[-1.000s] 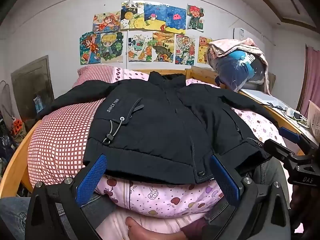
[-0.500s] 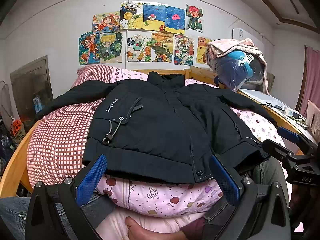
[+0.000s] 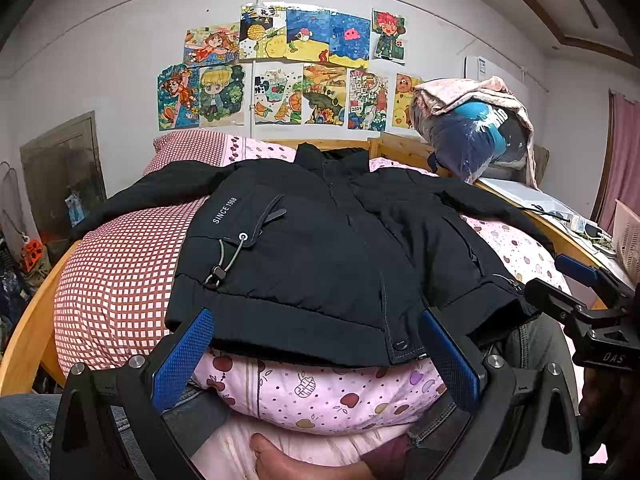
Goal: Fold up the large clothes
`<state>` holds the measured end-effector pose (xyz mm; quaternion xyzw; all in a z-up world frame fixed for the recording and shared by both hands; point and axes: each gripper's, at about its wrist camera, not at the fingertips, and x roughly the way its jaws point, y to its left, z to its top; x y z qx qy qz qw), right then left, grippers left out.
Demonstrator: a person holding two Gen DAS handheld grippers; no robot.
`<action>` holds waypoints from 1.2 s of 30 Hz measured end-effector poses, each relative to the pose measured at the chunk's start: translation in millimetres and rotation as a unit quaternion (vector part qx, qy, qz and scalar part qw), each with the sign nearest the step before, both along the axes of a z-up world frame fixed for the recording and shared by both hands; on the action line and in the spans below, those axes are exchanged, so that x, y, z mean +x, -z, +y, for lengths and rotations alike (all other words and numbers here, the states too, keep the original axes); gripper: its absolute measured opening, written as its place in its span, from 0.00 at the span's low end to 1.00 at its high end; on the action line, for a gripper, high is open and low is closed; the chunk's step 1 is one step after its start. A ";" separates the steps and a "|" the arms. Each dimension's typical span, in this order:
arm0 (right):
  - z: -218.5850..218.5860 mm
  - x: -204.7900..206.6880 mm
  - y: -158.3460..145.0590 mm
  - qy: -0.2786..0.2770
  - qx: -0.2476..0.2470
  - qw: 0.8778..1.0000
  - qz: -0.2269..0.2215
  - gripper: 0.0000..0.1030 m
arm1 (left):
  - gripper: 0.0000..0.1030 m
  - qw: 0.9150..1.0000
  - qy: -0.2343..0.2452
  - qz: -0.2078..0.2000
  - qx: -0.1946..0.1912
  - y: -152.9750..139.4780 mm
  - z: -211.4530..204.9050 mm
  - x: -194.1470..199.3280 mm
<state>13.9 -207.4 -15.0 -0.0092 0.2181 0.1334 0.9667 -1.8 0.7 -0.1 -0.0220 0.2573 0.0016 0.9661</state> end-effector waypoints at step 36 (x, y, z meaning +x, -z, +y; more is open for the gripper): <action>-7.9 3.7 14.0 -0.001 0.008 1.000 0.017 0.99 | 1.00 1.000 0.000 0.000 0.000 0.7 0.5 -0.6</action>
